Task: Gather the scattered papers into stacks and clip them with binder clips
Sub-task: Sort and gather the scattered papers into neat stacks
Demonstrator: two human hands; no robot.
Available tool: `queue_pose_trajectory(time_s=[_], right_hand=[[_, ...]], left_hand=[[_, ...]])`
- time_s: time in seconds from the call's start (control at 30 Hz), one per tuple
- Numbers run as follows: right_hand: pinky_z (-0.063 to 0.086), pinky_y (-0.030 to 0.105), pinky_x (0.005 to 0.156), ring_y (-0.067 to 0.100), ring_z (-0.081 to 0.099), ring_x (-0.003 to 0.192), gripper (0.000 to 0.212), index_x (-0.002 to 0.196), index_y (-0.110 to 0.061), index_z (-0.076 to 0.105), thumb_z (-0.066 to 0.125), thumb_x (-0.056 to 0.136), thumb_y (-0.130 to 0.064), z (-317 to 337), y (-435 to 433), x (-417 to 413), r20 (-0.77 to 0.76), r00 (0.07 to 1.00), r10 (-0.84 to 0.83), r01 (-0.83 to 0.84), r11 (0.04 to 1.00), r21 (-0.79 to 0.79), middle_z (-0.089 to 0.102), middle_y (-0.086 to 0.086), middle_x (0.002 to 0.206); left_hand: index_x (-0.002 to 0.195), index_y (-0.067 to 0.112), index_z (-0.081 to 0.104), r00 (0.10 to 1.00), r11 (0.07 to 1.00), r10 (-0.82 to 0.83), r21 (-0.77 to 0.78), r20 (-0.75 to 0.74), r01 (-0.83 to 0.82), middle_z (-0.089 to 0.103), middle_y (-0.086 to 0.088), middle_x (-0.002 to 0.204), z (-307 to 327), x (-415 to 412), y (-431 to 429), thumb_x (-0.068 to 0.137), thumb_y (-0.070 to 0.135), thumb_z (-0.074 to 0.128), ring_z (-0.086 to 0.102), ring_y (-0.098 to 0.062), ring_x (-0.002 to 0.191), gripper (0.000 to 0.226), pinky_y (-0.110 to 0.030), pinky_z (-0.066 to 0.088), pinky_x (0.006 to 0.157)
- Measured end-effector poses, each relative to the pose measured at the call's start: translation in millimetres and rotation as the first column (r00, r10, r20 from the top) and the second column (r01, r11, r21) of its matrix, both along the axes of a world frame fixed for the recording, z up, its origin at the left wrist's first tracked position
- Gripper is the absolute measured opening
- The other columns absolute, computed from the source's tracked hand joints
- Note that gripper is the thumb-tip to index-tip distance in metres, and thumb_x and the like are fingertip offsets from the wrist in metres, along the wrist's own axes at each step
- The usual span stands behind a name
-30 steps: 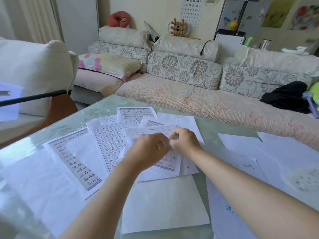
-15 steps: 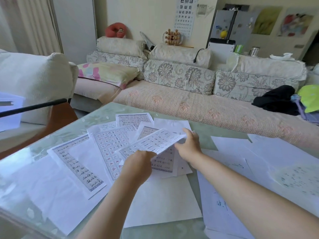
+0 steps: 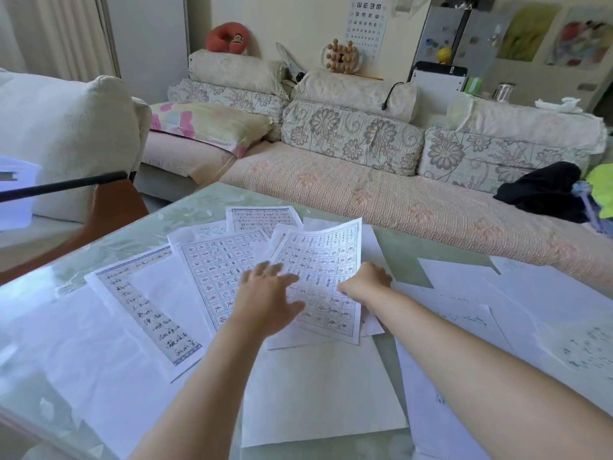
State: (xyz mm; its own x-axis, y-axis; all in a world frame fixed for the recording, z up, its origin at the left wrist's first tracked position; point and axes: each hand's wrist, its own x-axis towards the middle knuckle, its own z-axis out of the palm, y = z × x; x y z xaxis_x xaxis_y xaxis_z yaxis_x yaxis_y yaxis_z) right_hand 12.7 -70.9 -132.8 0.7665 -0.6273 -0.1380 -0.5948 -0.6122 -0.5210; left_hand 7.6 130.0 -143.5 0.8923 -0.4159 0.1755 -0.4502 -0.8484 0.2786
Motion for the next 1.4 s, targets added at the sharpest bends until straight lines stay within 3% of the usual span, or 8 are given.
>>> queue_pose_trajectory(time_s=[0.27, 0.47, 0.6, 0.7, 0.83, 0.97, 1.17, 1.4], right_hand=[[0.058, 0.037, 0.082, 0.025, 0.069, 0.087, 0.028, 0.101, 0.000, 0.067, 0.070, 0.074, -0.002, 13.8, 8.1, 24.5, 0.085, 0.983, -0.165, 0.113, 0.894, 0.434, 0.071, 0.013, 0.101], [0.053, 0.031, 0.090, 0.026, 0.065, 0.107, 0.057, 0.119, 0.002, 0.063, 0.089, 0.070, -0.010, 12.6, 1.5, 13.2, -0.022, 0.995, -0.100, 0.102, 0.961, 0.257, 0.067, 0.011, 0.118], [0.051, 0.038, 0.097, 0.027, 0.066, 0.104, 0.053, 0.110, -0.001, 0.066, 0.091, 0.065, -0.008, 8.6, -17.3, -8.7, 0.092, 0.996, -0.020, -0.015, 0.930, 0.367, 0.070, 0.009, 0.114], [0.053, 0.039, 0.094, 0.023, 0.070, 0.100, 0.044, 0.112, -0.001, 0.068, 0.086, 0.072, -0.003, 13.7, -35.2, -35.3, 0.194, 0.977, 0.092, -0.186, 0.811, 0.554, 0.074, 0.011, 0.109], [0.048, 0.050, 0.104, 0.020, 0.071, 0.105, 0.048, 0.114, -0.012, 0.069, 0.087, 0.070, -0.011, 20.1, -53.1, -66.4, 0.245, 0.935, 0.256, -0.351, 0.760, 0.547, 0.076, 0.002, 0.107], [0.057, 0.038, 0.092, 0.023, 0.073, 0.099, 0.046, 0.120, -0.004, 0.061, 0.073, 0.079, 0.012, 35.0, -51.6, -88.2, 0.364, 0.911, 0.195, -0.367, 0.787, 0.496, 0.074, 0.012, 0.109], [0.055, 0.032, 0.086, 0.010, 0.069, 0.098, 0.041, 0.111, -0.024, 0.067, 0.080, 0.078, -0.005, 70.1, -36.4, -116.7, 0.634, 0.770, 0.078, -0.377, 0.856, 0.353, 0.075, -0.008, 0.104], [0.050, 0.030, 0.090, 0.006, 0.065, 0.105, 0.047, 0.122, -0.029, 0.056, 0.076, 0.082, -0.013, 84.5, -27.2, -145.6, 0.713, 0.701, -0.011, -0.391, 0.830, 0.398, 0.070, -0.013, 0.113]], left_hand=[[0.133, 0.042, 0.041, 0.979, 0.984, 0.109, -0.118, -0.173, -0.130, 0.025, 0.000, 0.156, -38.0, 20.8, 15.9, 0.077, 0.065, 0.052, 0.011, -0.022, 0.147, 0.062, -0.039, 0.010, 0.120], [0.140, 0.034, 0.038, 0.975, 0.982, 0.107, -0.133, -0.194, -0.135, 0.028, 0.004, 0.154, -33.8, 20.7, 16.3, 0.080, 0.060, 0.055, 0.014, -0.021, 0.146, 0.067, -0.038, 0.012, 0.120], [0.151, 0.019, 0.023, 0.960, 0.948, 0.191, -0.214, -0.205, -0.235, 0.033, -0.004, 0.154, -18.2, 20.7, 16.1, 0.087, 0.055, 0.057, 0.025, -0.028, 0.142, 0.080, -0.041, 0.022, 0.116], [0.150, 0.015, 0.024, 0.914, 0.831, 0.217, -0.426, -0.342, -0.357, 0.045, -0.010, 0.146, -1.7, 21.8, 14.5, 0.083, 0.055, 0.066, 0.043, -0.031, 0.132, 0.089, -0.043, 0.038, 0.108], [0.120, 0.009, 0.055, 0.848, 0.479, -0.004, -0.746, -0.530, -0.463, 0.068, -0.003, 0.100, 24.0, 11.8, 8.6, 0.078, 0.037, 0.079, 0.063, -0.016, 0.079, 0.056, -0.028, 0.048, 0.060], [0.103, 0.013, 0.065, 0.874, 0.417, -0.108, -0.820, -0.474, -0.393, 0.073, -0.004, 0.093, 43.6, -2.5, -2.3, 0.084, 0.014, 0.074, 0.070, -0.020, 0.083, 0.021, -0.035, 0.058, 0.070], [0.110, 0.020, 0.061, 0.969, 0.232, -0.193, -0.967, -0.153, -0.107, 0.073, 0.006, 0.093, 116.3, -43.7, -15.1, 0.085, 0.002, 0.067, 0.071, -0.010, 0.083, 0.031, -0.020, 0.054, 0.061], [0.113, 0.025, 0.052, 0.985, 0.379, -0.170, -0.924, -0.012, 0.054, 0.070, 0.006, 0.102, 125.6, -75.1, -19.4, 0.082, 0.015, 0.076, 0.069, -0.007, 0.089, 0.041, -0.028, 0.056, 0.074]])
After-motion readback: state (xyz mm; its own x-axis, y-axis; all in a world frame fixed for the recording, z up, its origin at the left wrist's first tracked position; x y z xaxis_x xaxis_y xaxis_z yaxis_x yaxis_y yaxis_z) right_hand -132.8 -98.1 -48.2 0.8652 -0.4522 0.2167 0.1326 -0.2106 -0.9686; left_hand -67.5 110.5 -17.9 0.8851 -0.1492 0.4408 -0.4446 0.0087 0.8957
